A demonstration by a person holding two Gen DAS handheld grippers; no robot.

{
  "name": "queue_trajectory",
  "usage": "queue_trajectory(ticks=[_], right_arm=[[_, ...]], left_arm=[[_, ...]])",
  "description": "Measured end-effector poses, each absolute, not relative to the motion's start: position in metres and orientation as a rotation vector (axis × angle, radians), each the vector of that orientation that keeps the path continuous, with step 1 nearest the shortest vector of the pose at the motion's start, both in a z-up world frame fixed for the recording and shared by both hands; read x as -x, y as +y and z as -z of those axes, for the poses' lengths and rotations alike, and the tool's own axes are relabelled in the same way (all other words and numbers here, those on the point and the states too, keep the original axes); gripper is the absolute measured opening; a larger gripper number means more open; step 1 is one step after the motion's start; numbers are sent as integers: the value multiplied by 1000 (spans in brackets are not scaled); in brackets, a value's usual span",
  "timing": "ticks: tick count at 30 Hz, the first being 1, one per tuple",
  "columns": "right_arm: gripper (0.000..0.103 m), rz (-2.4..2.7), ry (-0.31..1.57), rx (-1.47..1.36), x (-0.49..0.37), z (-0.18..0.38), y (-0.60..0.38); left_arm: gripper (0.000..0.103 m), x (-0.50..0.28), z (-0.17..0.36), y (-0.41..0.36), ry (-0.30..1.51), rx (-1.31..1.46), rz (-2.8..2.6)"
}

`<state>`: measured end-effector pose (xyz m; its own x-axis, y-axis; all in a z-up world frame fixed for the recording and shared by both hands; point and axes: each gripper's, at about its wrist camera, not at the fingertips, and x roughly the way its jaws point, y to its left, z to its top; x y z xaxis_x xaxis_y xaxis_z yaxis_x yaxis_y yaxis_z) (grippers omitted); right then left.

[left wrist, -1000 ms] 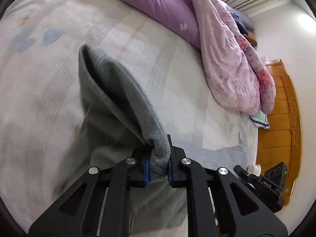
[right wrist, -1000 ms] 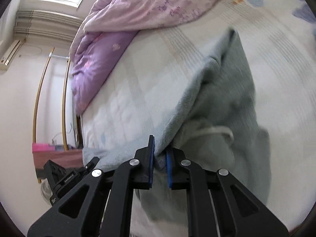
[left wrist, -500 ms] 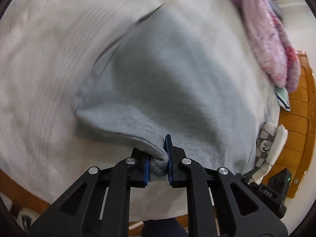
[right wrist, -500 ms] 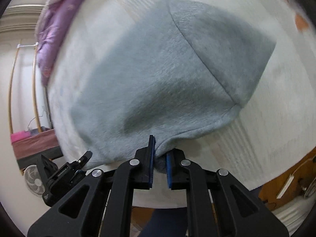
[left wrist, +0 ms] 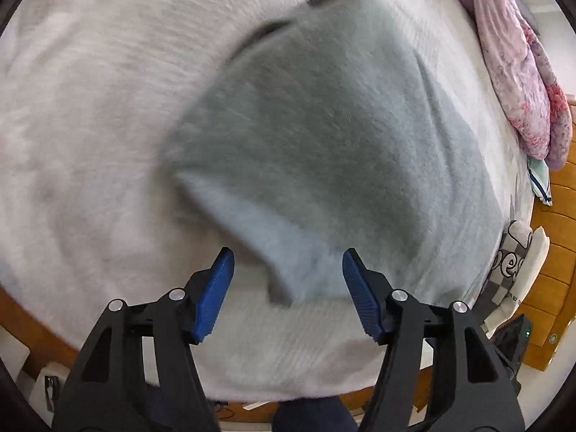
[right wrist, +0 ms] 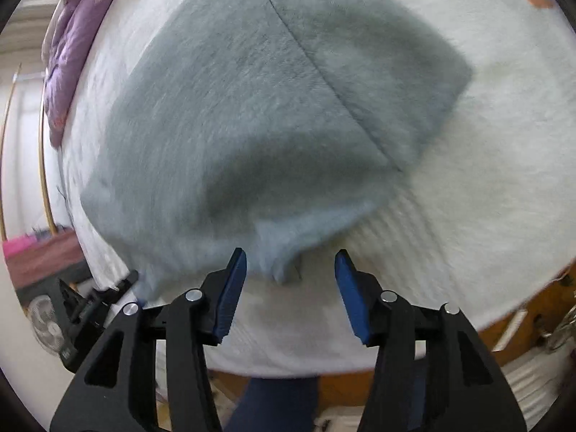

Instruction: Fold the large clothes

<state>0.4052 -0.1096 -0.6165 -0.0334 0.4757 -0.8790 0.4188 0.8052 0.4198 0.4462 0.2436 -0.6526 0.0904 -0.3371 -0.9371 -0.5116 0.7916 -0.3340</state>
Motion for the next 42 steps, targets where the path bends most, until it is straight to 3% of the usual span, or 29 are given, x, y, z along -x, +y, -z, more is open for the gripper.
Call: queue_trajectory(ticks=[3,5,7,9,16,26,34,42], right_arm=[[46,-111,1651,-664,-404,595,-115],[33,-148,1610,-601,-412,576,-115],[13,-183,1539,-554,-425,560,-114],[5,-188,1457,-501,-437,548,-116],[5,-101,1329,-403,-519,562,-130],[0,-105,1428,-330,-566,625,-146],[0,-118,1454,-355,-578,646,-150],[0,-154,1468,-422,-576,639,-162]], left_arm=[[64,-441,627,250,1460,654,-140],[64,-450,609,248,1409,588,-132],[64,-463,602,246,1377,579,-95],[64,-484,600,241,1356,561,-73],[64,-563,618,228,1335,527,-52],[64,-623,679,237,1410,472,-72],[64,-644,691,240,1455,510,-91],[69,-625,680,268,1387,706,8]])
